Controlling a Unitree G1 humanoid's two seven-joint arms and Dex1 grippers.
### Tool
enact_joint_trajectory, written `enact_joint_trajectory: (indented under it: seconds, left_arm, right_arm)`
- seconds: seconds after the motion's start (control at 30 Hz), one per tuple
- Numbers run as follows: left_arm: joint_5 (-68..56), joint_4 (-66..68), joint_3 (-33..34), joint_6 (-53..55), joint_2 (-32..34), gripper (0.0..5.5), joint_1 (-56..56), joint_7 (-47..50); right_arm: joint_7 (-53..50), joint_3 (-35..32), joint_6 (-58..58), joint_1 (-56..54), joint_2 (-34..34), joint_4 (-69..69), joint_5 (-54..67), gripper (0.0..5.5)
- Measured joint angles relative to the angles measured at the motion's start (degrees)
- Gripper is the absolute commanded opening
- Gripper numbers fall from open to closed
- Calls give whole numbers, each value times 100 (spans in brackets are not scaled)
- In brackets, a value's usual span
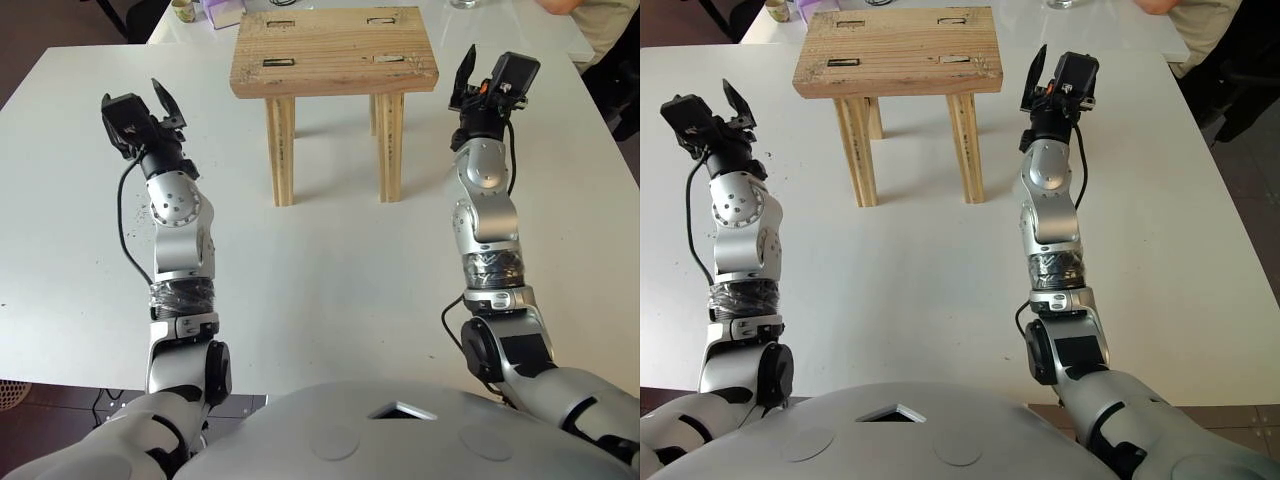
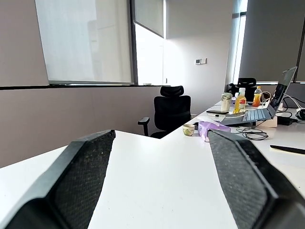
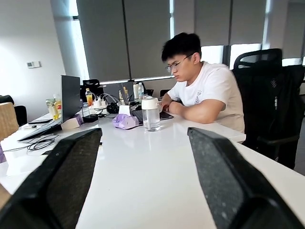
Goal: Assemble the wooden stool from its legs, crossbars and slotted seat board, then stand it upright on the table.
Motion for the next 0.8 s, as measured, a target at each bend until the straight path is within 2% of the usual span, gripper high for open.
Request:
enact_joint_trajectory:
  seconds: [0.17,0.27,0.43,0.8]
  left_arm:
    - [-101,-748,86,310,450,357,-1046,-549]
    - [-95,-1182,25,441,485,357,-1396,-692]
    - [-7,-1207,110,655,156,357,-827,-524]
    - [9,-518,282,370,-272,357,-839,-409]
  right_arm:
    - [-236,129,77,3,109,-1276,-775,332]
    - [-211,165,235,-2,255,-1530,-860,332]
    - [-19,-30,290,-94,246,-1361,-831,332]
    - [-77,-408,-246,-496,168,-90,-894,332]
